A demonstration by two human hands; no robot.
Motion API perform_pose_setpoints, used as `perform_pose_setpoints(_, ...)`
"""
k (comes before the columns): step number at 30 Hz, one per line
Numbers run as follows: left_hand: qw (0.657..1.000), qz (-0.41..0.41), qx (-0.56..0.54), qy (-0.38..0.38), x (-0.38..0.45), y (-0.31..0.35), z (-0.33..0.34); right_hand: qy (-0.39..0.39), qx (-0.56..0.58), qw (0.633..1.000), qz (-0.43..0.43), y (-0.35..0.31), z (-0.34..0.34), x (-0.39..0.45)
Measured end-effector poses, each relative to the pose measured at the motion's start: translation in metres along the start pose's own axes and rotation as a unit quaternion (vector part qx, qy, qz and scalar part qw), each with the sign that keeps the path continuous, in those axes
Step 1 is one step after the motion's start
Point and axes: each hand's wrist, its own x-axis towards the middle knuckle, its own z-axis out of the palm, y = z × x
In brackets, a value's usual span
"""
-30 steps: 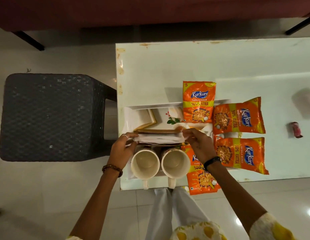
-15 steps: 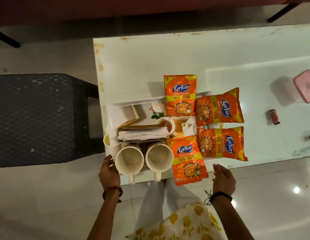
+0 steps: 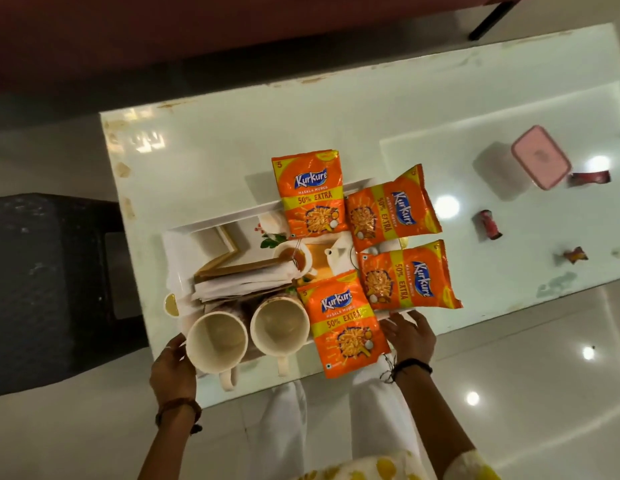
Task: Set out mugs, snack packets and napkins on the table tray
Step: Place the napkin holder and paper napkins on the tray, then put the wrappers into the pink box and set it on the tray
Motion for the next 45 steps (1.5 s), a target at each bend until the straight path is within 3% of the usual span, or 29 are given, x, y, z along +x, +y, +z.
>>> perform_pose_setpoints(6,0.996,0.002,-0.075,-0.047,-0.01,0.047,0.051,-0.01,0.029,1.0,0.0,-0.057,-0.014,0.053)
perform_pose_setpoints(17,0.998,0.005,-0.029,-0.05,-0.018,0.136,0.127,-0.057,0.066,0.995,0.037,-0.151,-0.02,0.131)
perform_pose_setpoints(23,0.999,0.002,-0.024,-0.028,-0.021,0.161,0.142,-0.072,0.032,0.996,0.032,-0.164,-0.019,0.157)
perform_pose_setpoints(32,0.995,0.044,0.094,-0.013,-0.024,0.164,0.144,-0.083,0.048,0.995,0.022,-0.165,-0.022,0.155)
perform_pose_setpoints(37,0.997,0.024,0.064,-0.045,-0.031,0.155,0.144,-0.114,0.041,0.992,0.03,-0.171,-0.027,0.146)
perform_pose_setpoints(39,1.0,0.021,0.006,-0.011,-0.046,0.149,0.148,-0.14,0.064,0.986,0.07,-0.175,-0.031,0.14)
perform_pose_setpoints(42,0.981,0.033,-0.091,0.167,-0.104,0.143,0.157,-0.184,0.124,0.969,0.108,-0.171,-0.048,0.123)
perform_pose_setpoints(43,0.97,0.093,-0.115,0.193,-0.127,0.14,0.163,-0.181,0.131,0.971,0.084,-0.166,-0.053,0.116)
perform_pose_setpoints(45,0.953,0.219,-0.126,0.169,-0.176,0.135,0.184,-0.165,0.075,0.983,-0.028,-0.154,-0.068,0.101)
